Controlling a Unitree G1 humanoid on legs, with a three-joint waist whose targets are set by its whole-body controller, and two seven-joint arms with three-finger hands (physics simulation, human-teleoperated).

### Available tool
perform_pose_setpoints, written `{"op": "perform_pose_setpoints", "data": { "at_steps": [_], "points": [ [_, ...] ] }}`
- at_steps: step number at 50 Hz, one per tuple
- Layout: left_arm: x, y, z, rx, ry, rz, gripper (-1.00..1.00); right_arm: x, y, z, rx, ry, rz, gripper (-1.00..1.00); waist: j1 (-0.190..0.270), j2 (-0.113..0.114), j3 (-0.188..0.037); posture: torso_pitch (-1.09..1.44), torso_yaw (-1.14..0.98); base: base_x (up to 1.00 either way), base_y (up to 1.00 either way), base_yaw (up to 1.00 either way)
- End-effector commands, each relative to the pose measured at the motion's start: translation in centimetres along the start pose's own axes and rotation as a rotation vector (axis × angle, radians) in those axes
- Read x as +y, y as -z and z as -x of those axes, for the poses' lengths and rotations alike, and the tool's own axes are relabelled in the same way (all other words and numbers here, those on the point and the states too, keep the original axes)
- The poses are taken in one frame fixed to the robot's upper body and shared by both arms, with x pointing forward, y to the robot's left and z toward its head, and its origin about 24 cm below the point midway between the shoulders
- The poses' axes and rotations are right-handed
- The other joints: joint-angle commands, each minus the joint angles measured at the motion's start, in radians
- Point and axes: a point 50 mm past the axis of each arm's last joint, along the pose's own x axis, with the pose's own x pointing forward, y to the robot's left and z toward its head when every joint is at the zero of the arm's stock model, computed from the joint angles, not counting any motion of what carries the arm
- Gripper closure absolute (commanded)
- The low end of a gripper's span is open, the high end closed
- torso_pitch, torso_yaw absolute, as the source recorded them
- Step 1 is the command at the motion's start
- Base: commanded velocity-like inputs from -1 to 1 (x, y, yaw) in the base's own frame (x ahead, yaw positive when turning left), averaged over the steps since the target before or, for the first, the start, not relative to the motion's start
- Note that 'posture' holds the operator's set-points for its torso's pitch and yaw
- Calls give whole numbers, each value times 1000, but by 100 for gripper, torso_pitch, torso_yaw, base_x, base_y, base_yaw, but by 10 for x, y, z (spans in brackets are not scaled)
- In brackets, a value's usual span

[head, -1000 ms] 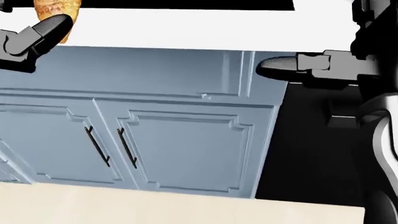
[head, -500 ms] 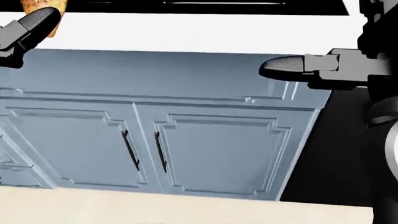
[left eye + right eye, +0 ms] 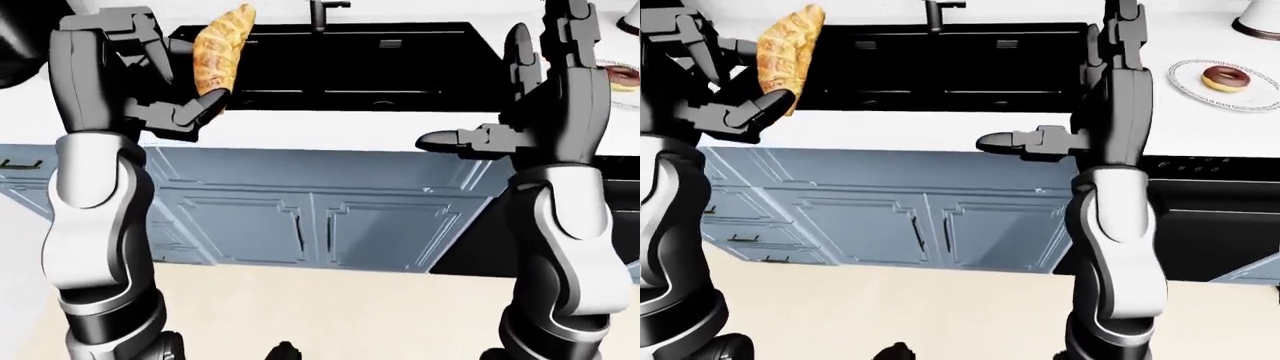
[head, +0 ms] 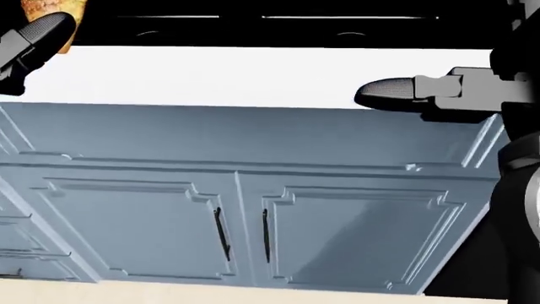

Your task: Place the pastries on the plates.

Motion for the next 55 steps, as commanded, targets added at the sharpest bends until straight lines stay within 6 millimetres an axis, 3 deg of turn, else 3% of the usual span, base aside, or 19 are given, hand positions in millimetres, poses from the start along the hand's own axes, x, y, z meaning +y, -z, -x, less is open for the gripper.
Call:
{"op": "perform_pose_setpoints", "data": {
  "at_steps": [1, 2, 4, 5, 6, 8, 12, 15, 20, 24, 27, 29, 36, 43, 45, 46, 50, 54, 55],
  "points": [
    [6, -15, -1, -77, -30, -9, 100, 2, -12, -1, -67, -5, -18, -100, 2, 1, -19, 33, 0, 33, 46, 0],
    [6, -16, -1, -79, -31, -8, 100, 2, -12, -2, -70, -4, -13, -100, 0, 25, -21, 33, 0, 16, 45, 0],
    [7, -15, -1, -78, -33, -10, 100, 4, -14, -2, -80, -15, -5, -100, 10, 135, -90, 33, 0, 0, 25, 0],
    [7, -15, 0, -78, -34, -10, 100, 5, -15, -2, -83, -17, -10, -100, 9, 93, -48, 33, 0, 0, 25, 0],
    [7, -15, 0, -78, -33, -9, 100, 5, -16, -2, -88, -19, 16, -100, 25, 90, -42, 33, 0, 0, 26, 0],
    [7, -14, 0, -76, -34, -10, 100, 4, -15, -2, -87, -16, 1, -100, 31, 68, -52, 33, 0, 0, 45, 0],
    [7, -16, -1, -79, -32, -6, 100, 3, -17, -4, -98, -9, -7, -100, 51, -20, -20, 33, 0, 0, 62, 0],
    [7, -17, -1, -81, -32, -7, 100, 2, -19, -4, -105, -4, -14, -100, 60, -85, -27, 33, 0, 0, 63, 0],
    [7, -20, 1, -83, -28, -11, 100, 1, -17, -2, -102, 2, -22, -100, 36, -73, -51, 33, 0, 0, 63, 0],
    [8, -20, 2, -82, -31, -17, 100, 1, -15, -3, -103, -4, -16, -100, 28, -38, -35, 33, 0, 0, 63, 0],
    [8, -20, 0, -83, -30, -17, 100, 3, -13, -3, -99, -12, -20, -100, 16, 16, -30, 33, 0, 0, 63, 0],
    [7, -20, -1, -85, -28, -15, 100, 3, -16, -3, -103, -13, -21, -100, 11, 108, -52, 33, 0, 0, 62, 0],
    [8, -18, 1, -79, -28, -13, 100, 3, -15, -2, -104, -17, -14, -100, 24, 16, -40, 33, 0, 0, 62, 0],
    [7, -14, 2, -67, -27, -19, 100, 2, -15, -2, -98, -19, -12, -100, 24, -32, -35, 33, 0, 0, 64, 0],
    [7, -15, 2, -69, -26, -20, 100, 2, -15, -2, -100, -21, -12, -100, 22, -78, -45, 33, 0, 0, 88, 0],
    [6, -16, 1, -71, -26, -17, 100, 2, -15, -2, -100, -21, -10, -100, 20, -58, -38, 33, 0, 0, 89, 0],
    [6, -16, 1, -74, -23, -16, 100, 1, -16, -2, -107, -19, -21, -100, 29, -71, -52, 33, 0, 0, 88, 0],
    [4, -11, -3, -70, -21, -20, 100, -1, -11, -5, -105, -13, -27, -100, 19, -12, -20, 33, 0, 0, 82, 0],
    [6, -9, -4, -71, -30, -15, 100, -1, -5, -4, -94, -16, -24, -100, 11, 29, -24, 33, 0, 1, 66, 0]
  ]
}}
